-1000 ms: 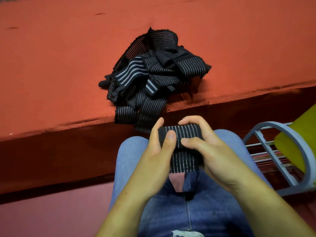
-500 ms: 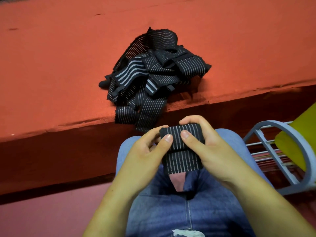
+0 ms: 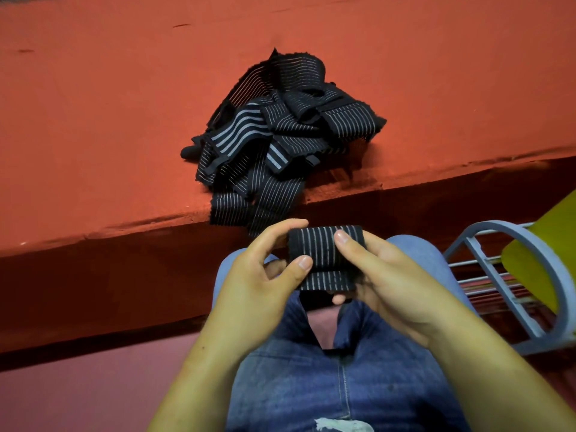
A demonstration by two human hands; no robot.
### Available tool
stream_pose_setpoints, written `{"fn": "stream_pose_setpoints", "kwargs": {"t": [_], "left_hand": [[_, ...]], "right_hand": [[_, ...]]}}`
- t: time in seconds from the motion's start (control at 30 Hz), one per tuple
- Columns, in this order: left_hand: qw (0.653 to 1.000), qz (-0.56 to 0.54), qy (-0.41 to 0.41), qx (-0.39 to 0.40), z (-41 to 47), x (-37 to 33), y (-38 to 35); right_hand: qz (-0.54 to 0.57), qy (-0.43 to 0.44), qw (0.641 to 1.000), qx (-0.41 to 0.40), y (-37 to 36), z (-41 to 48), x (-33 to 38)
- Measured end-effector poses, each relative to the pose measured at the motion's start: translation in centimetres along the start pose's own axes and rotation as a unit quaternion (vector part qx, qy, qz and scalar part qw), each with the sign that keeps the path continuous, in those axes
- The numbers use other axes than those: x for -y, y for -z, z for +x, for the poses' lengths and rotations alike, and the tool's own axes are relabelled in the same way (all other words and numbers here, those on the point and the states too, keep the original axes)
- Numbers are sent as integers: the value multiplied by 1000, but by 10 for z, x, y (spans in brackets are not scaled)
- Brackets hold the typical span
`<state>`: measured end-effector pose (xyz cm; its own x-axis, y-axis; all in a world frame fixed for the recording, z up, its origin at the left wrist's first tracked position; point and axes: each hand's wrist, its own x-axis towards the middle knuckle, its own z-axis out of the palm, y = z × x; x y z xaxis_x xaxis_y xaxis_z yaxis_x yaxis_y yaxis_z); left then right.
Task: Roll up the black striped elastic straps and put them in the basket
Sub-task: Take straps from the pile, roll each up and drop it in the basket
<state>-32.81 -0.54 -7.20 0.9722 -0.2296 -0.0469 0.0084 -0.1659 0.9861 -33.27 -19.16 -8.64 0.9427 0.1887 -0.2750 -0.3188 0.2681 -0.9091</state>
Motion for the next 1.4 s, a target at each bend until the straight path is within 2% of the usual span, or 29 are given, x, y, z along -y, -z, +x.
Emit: {"fn": "stream_pose_setpoints", "kwargs": {"t": [0.3, 0.47, 0.6, 0.77, 0.93, 1.1, 1.27, 1.4], "left_hand": [[999, 34, -38, 12, 0, 4, 2], [1000, -17, -5, 11, -1, 0, 0], [999, -16, 30, 11, 1, 0, -2], [999, -23, 29, -4, 4, 0, -4], [1000, -6, -19, -15, 4, -9, -12], [999, 4, -42, 8, 11, -22, -26], [991, 82, -91, 47, 35, -40, -44], [975, 144, -155, 70, 55, -65, -68]], "right_hand": [[8, 7, 1000, -8, 4, -2, 4], [-15, 30, 999, -3, 8, -2, 2], [-79, 61, 995, -7, 10, -5, 3], [-117, 85, 989, -2, 12, -10, 6], [-130, 94, 987, 6, 23, -12, 16], [-174, 147, 974, -18, 38, -15, 30], [-237, 180, 953, -56, 60, -20, 49], [-333, 163, 928, -38, 88, -35, 97]]}}
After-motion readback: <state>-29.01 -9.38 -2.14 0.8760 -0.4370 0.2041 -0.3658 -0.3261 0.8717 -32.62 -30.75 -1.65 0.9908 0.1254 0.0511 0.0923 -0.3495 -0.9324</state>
